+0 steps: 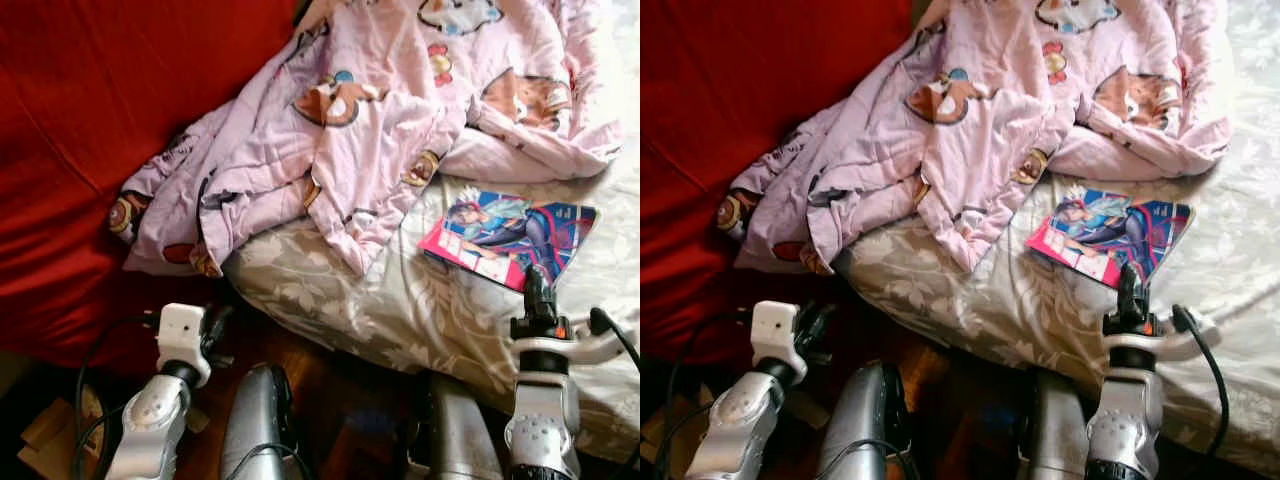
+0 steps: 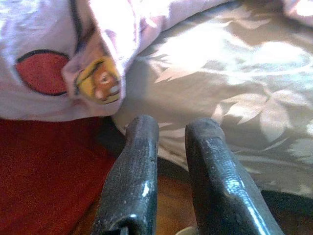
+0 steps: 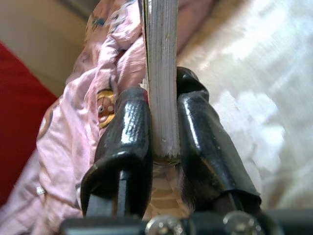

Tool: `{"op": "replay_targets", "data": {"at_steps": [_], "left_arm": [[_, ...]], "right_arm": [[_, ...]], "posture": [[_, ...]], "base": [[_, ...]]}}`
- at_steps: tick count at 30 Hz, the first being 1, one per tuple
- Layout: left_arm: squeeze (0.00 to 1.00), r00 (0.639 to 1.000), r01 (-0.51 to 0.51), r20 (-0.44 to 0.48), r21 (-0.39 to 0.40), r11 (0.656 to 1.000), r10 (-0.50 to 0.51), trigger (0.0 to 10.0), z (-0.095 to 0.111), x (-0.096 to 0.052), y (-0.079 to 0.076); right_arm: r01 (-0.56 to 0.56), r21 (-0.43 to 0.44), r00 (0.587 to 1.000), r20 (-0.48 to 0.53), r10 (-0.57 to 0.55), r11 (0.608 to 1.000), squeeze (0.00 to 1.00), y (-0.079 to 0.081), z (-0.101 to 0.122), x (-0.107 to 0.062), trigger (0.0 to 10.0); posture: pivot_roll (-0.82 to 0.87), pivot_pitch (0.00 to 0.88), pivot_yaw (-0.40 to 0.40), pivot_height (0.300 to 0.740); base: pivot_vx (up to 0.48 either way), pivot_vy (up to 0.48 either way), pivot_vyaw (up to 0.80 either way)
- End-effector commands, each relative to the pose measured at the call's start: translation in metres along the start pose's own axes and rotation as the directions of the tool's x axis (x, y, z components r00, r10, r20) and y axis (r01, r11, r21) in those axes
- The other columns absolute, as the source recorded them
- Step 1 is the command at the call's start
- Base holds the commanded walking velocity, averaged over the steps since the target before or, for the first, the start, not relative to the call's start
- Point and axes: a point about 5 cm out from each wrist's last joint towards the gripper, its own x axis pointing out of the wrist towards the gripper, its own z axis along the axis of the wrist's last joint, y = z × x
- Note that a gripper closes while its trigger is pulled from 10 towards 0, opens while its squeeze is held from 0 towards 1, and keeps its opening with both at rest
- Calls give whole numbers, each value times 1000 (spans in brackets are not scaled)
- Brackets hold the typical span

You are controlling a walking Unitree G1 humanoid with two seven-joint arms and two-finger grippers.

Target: Clean up the room

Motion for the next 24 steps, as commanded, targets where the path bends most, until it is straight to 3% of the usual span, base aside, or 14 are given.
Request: {"op": "replay_targets", "data": {"at_steps": [1, 4, 5, 6, 7, 9, 18, 24], "left_arm": [[0, 998, -41, -41, -22, 999, 40, 10000, -11, -4, 6], [0, 998, -52, -39, -47, 998, 51, 10000, -12, 0, 4], [0, 998, -53, -38, -46, 998, 52, 10000, -12, 3, 3], [0, 998, -58, -33, -54, 997, 56, 10000, -12, 7, 0], [0, 998, -58, -33, -54, 997, 56, 10000, -12, 7, 0], [0, 998, -63, -25, -76, 995, 62, 10000, -11, 12, -3], [0, 995, -95, -33, -110, 989, 91, 10000, -16, 16, -4], [0, 982, -170, -108, -133, 976, 156, 10000, -33, 12, 7]], "right_arm": [[-92, -131, 995, -36, 88, 987, 0, 27, -2, 3, 10000], [-128, -237, 990, -85, 111, 963, 0, 37, 1, 8, 10000], [-162, -343, 985, -116, 130, 925, 0, 41, 1, 11, 10000], [-227, -453, 973, -149, 177, 862, 0, 50, 1, 16, 10000], [-227, -453, 973, -149, 177, 862, 0, 50, 1, 16, 10000], [-222, -531, 973, -177, 150, 818, 0, 53, 0, 21, 10000], [-195, -595, 966, -256, 46, 780, 0, 44, -16, 21, 10000], [-212, -610, 955, -295, 30, 763, 0, 39, -18, 24, 10000]], "posture": [[47, 197, 81, 586], [26, 181, 70, 586], [10, 173, 63, 586], [6, 172, 57, 586], [6, 172, 57, 586], [-3, 168, 41, 591], [2, 148, 11, 636], [-13, 119, -2, 671]], "base": [[0, 0, 0], [0, 0, 0], [0, 0, 0], [0, 0, 0], [0, 0, 0], [0, 0, 0], [0, 0, 0], [0, 0, 0]]}}
